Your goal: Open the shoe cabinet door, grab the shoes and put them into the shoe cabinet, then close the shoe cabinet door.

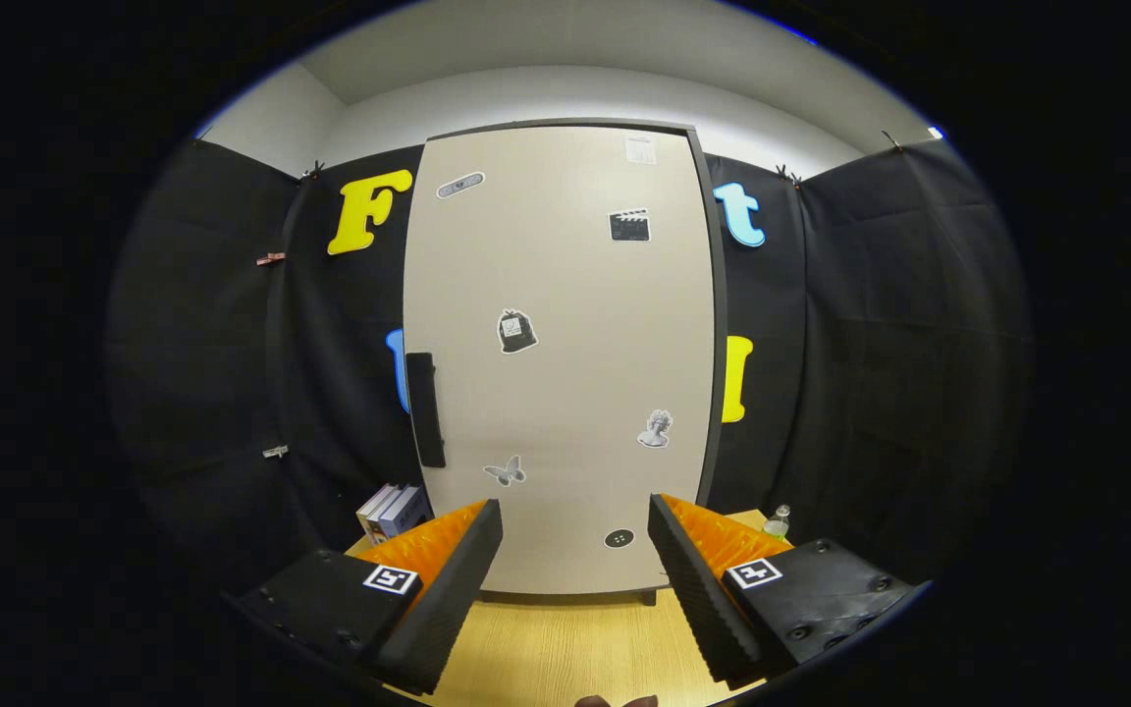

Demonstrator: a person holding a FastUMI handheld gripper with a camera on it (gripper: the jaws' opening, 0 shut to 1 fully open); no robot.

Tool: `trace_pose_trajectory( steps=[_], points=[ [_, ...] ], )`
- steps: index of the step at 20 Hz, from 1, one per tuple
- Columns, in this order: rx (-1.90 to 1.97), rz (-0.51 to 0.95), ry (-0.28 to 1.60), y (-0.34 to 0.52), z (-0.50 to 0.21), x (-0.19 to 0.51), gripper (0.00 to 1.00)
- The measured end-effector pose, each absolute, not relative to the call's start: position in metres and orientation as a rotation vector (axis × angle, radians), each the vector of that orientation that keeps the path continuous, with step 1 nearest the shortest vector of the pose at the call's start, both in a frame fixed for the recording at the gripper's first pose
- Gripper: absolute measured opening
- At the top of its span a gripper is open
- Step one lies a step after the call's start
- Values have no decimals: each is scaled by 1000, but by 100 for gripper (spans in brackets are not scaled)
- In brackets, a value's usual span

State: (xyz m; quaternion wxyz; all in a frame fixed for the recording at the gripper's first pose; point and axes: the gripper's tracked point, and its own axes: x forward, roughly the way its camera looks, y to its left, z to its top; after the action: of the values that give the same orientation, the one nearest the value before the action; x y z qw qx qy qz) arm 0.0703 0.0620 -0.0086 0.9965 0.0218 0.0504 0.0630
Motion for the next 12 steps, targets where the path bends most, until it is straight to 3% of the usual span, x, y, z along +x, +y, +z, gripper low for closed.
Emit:
trace_pose_trajectory(
  steps=[12],
  points=[
    [52,133,98,63,-9,73,98]
  ],
)
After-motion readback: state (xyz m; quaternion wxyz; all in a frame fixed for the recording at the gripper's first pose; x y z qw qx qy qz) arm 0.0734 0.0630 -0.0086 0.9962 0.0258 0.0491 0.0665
